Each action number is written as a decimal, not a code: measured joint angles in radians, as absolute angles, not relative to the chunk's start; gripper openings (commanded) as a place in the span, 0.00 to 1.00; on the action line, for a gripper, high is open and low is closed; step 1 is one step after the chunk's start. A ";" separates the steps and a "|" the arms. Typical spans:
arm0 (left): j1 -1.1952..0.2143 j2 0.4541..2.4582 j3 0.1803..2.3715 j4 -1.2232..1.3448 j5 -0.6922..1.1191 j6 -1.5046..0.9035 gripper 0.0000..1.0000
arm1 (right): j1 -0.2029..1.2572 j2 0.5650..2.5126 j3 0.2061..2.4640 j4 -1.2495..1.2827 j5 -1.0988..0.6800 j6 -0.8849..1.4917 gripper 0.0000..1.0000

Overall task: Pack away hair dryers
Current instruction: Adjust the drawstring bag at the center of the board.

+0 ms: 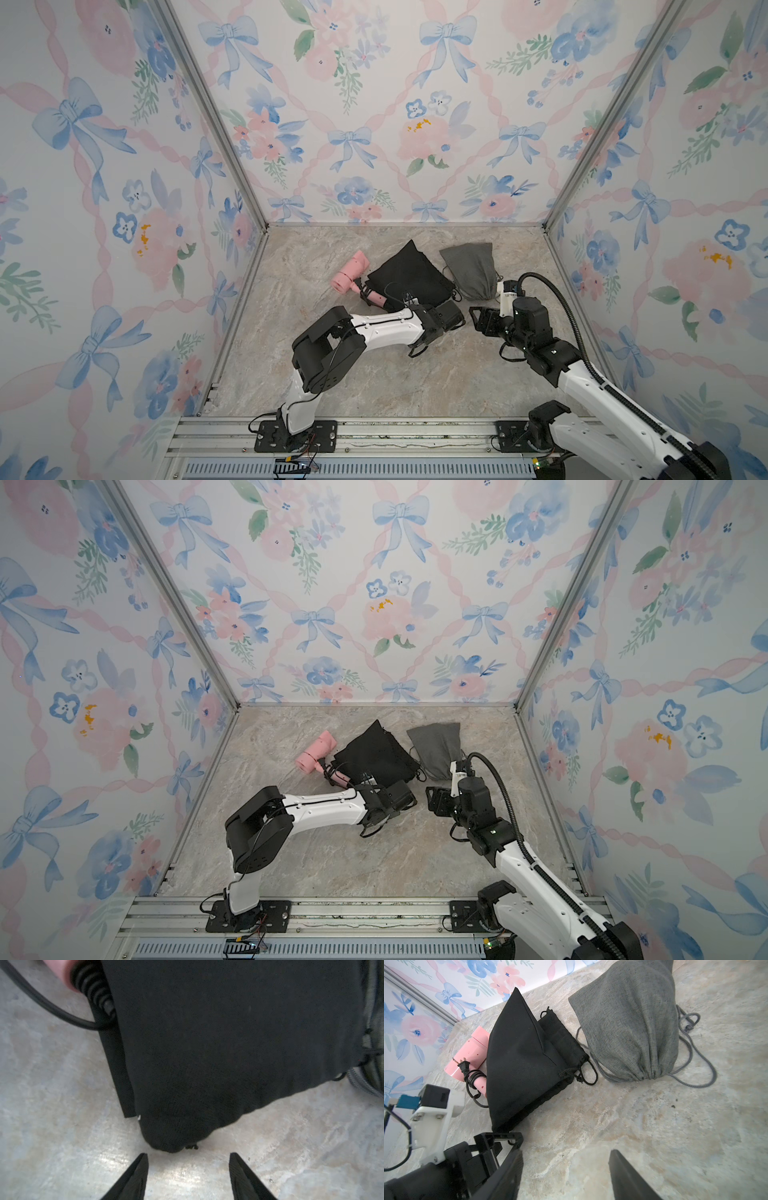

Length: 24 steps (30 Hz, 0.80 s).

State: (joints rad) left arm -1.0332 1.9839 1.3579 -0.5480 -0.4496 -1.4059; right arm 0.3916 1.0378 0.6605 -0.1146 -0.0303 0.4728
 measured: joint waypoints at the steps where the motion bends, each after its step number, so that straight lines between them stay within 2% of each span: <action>1: -1.033 1.993 1.361 -0.548 -0.450 -1.411 0.63 | 0.392 1.037 0.659 -0.115 -0.030 0.473 0.68; 12: -1.033 2.019 1.341 -0.541 -0.492 -1.468 0.60 | 0.386 1.035 0.657 -0.115 -0.056 0.484 0.69; 15: -1.033 2.019 1.332 -0.537 -0.516 -1.475 0.57 | 0.384 1.035 0.657 -0.115 -0.064 0.487 0.69; 19: -1.027 2.019 1.320 -0.537 -0.536 -1.482 0.44 | 0.373 1.035 0.657 -0.114 -0.073 0.488 0.69; 24: -1.020 2.019 1.307 -0.537 -0.555 -1.493 0.18 | 0.363 1.035 0.647 -0.108 -0.080 0.491 0.69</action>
